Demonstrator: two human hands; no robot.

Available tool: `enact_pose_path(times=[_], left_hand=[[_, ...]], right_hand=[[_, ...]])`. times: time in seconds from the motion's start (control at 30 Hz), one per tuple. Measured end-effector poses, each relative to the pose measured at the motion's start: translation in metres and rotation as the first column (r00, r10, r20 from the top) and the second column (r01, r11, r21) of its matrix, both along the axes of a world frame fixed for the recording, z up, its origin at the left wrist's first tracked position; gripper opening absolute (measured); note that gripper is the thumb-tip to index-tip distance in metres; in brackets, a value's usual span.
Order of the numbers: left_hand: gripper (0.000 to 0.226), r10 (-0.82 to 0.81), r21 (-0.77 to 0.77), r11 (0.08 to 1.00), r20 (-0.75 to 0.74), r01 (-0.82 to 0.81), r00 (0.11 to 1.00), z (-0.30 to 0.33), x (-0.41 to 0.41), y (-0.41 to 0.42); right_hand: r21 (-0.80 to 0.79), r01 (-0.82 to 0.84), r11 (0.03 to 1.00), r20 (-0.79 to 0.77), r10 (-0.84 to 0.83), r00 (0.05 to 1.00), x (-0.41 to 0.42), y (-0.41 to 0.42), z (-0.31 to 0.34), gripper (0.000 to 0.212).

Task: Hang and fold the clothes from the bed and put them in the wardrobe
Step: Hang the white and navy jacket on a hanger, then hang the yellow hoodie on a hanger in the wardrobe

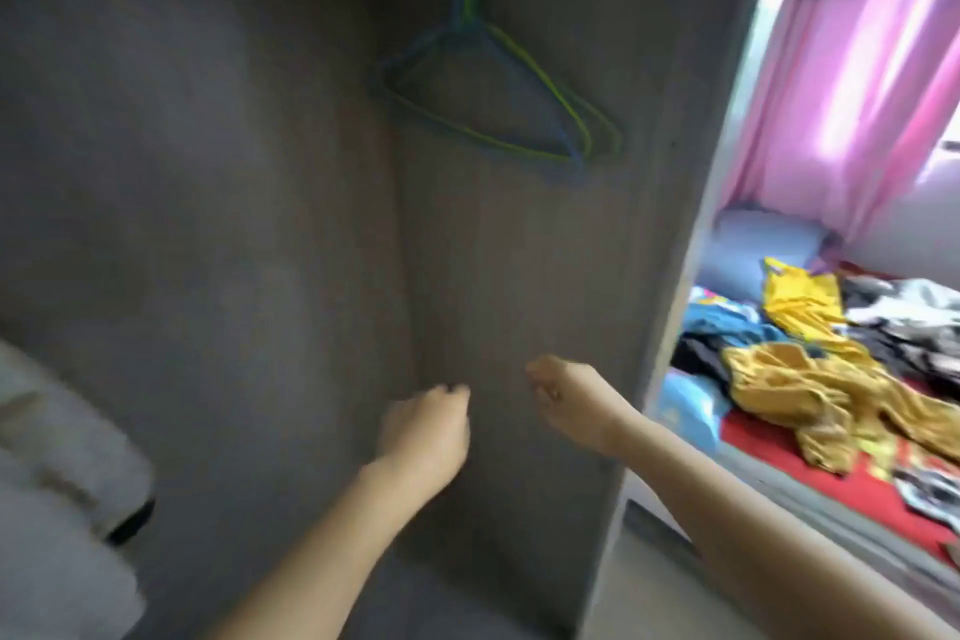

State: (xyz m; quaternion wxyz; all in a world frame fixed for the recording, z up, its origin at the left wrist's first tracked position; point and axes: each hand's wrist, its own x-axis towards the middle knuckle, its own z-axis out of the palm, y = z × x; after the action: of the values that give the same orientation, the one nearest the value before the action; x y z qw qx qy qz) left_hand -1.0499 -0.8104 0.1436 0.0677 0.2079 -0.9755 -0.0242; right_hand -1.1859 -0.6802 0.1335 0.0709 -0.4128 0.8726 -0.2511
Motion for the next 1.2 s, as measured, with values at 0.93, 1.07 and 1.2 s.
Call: enact_pose_path(times=[0.93,1.07,1.2], left_hand=[[0.039,-0.612,0.436,0.758,0.218,0.485,0.760,-0.197,-0.359,0.371],[0.039,-0.609,0.513,0.733,0.205,0.447,0.766,-0.207,-0.441,0.373],[0.038,-0.615,0.539,0.720,0.206,0.437,0.761,-0.205,-0.528,0.372]], right_hand=[[0.494,0.610,0.620,0.077,-0.730,0.679,-0.210,0.449,-0.196,0.043],[0.514,0.599,0.613,0.085,-0.732,0.676,-0.283,0.450,-0.201,0.047],[0.523,0.604,0.602,0.123,-0.754,0.645,-0.358,0.450,-0.202,0.050]])
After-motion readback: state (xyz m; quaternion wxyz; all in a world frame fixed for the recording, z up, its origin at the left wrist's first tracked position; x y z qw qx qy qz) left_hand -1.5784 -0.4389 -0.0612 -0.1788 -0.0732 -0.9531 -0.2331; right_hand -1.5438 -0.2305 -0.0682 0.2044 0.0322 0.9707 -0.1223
